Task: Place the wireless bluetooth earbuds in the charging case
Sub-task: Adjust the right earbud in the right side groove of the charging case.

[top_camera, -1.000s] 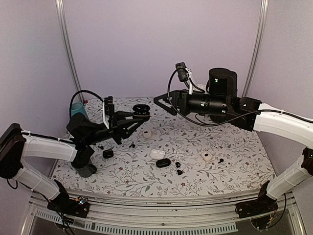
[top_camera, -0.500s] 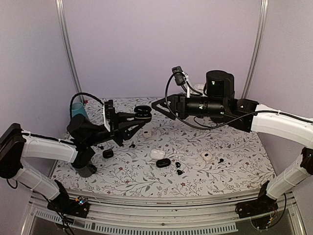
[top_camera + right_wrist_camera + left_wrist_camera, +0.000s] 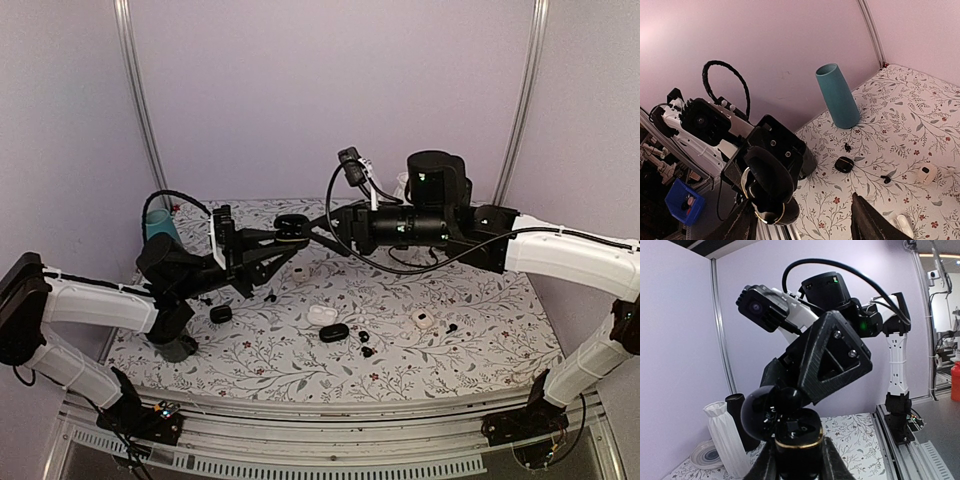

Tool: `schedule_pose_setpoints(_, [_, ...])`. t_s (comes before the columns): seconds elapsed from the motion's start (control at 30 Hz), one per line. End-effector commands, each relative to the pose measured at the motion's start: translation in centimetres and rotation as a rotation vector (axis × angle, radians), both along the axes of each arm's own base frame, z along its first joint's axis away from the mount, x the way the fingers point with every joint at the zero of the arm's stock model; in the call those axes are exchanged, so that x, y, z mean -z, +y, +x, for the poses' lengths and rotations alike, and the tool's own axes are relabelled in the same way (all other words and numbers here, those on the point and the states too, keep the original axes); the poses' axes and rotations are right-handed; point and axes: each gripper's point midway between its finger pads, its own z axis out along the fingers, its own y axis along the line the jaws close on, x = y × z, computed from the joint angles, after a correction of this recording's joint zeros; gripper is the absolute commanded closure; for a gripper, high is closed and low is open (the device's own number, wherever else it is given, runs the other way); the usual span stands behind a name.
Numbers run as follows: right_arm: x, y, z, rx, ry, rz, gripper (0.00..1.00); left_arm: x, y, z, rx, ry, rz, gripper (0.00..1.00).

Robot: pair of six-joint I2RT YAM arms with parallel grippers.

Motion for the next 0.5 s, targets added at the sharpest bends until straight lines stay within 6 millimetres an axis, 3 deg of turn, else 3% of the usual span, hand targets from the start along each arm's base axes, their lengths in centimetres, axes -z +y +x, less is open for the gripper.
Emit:
schedule_pose_setpoints(0.0, [0.0,0.5,0.1,0.009,-0.018,-0.028,0.36,-1.1,0.1,-0.9,0.01,-0.039,-0.024,1.0])
schedule_pose_setpoints(0.13, [0.1,0.1,0.3,0.028,-0.022,-0.042,0.36,-1.1,0.2,-1.0,0.007,-0.038,-0.027,1.0])
schedule_pose_setpoints(0.47, [-2.7,-0.1,0.0,0.042,0.023,0.055,0.34,-0.6,0.5,-0.3,-0.06,-0.066,-0.005,1.0])
